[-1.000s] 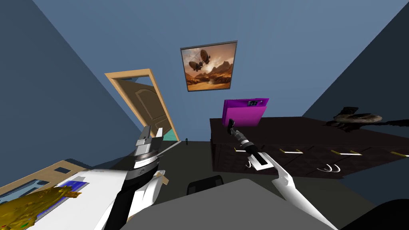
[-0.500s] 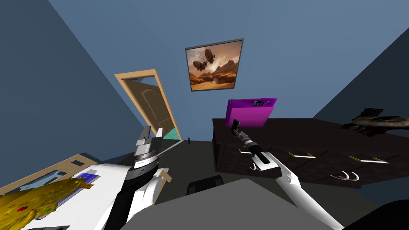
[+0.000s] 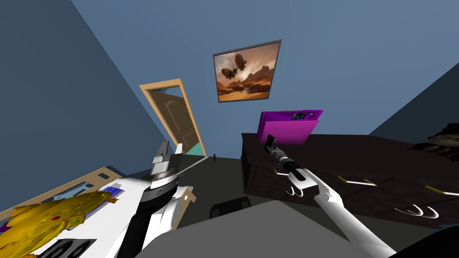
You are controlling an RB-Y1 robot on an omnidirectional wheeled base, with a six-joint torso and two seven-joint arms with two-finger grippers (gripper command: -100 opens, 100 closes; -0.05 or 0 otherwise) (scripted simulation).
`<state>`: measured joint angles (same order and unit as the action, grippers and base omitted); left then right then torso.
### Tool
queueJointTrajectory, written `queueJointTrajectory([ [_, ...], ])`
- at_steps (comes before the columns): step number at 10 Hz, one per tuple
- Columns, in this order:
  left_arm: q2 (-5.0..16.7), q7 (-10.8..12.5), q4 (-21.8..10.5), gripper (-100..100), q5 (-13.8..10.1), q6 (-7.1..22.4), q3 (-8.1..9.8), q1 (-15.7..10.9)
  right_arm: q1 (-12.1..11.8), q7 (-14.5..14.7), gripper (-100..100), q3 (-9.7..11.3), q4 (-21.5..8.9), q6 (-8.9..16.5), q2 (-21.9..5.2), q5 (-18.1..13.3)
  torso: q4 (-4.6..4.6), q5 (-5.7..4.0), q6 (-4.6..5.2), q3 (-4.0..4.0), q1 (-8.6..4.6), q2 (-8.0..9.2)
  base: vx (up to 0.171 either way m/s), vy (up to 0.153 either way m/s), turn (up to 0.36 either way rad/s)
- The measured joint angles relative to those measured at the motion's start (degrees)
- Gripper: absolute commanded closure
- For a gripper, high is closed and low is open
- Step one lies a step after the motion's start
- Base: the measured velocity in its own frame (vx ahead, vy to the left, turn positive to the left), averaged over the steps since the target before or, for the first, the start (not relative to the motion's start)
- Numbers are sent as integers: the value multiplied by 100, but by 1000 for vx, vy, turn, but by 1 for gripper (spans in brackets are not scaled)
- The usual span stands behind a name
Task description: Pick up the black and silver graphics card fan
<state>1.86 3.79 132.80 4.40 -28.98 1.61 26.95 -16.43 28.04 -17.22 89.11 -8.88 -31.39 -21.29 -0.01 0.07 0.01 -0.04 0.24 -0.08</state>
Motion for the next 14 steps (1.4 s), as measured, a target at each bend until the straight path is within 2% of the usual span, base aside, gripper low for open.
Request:
queueJointTrajectory([
  [1, 0, 0, 0, 0, 0, 0, 0, 0, 25, 67, -100, -77, -154, 5, -55, -102, -1, -1, 1, 0, -2, 0, 21, 55, 71],
  [2, 0, 0, 0, 0, 0, 0, 0, 0, 18, 77, -100, -111, -177, 89, -211, -167, 1, 0, 1, 2, -4, 3, 9, 22, 11],
  [3, 0, 0, 0, 0, 0, 0, 1, 0, 18, 74, 0, -114, -174, 119, -229, -173, 1, -3, 3, 4, -14, 9, 0, 0, 0],
  [4, 1, 0, 0, 0, 0, 0, 1, 0, 19, 74, -100, -114, -174, 116, -227, -172, 2, -5, 3, 6, -21, 12, 46, 52, 157],
  [5, 0, 0, 0, 0, 0, 0, 0, 0, -163, 144, -100, -122, -257, 3, -322, -15, 0, -3, 1, 1, -9, 2, 57, 56, 62],
  [8, 0, 0, 0, 0, 0, 0, 0, 1, -396, 392, -100, -103, -682, -440, -553, 500, -2, 0, 2, -4, -2, -6, 49, 54, 63],
  [9, 0, 0, 0, 0, 0, 0, 1, 0, -423, 413, -100, -104, -725, -524, -579, 667, 0, -3, 3, 0, -14, 2, 61, 36, 146],
  [11, 0, 0, 0, 0, 0, 0, 1, 1, -537, 564, -100, -82, -1085, -811, -759, 1001, -2, -3, 2, -5, -12, -7, 40, 30, 31],
  [12, 0, 0, 0, 0, 0, 0, 1, 1, -606, 595, -100, -100, -1099, -908, -757, 1149, 0, -3, 4, 2, -15, 5, 41, 55, 155],
  [13, 0, 0, 0, 0, 0, 0, 0, 0, -716, 688, -100, -93, -1285, -1058, -848, 1307, 0, -2, 0, 1, -7, 1, 53, 53, 67],
  [14, 0, 0, 0, 0, 0, 0, 1, 1, -837, 734, -100, -102, -1324, -1175, -936, 1485, -1, 0, 4, -1, -6, -1, 23, 22, -31],
])
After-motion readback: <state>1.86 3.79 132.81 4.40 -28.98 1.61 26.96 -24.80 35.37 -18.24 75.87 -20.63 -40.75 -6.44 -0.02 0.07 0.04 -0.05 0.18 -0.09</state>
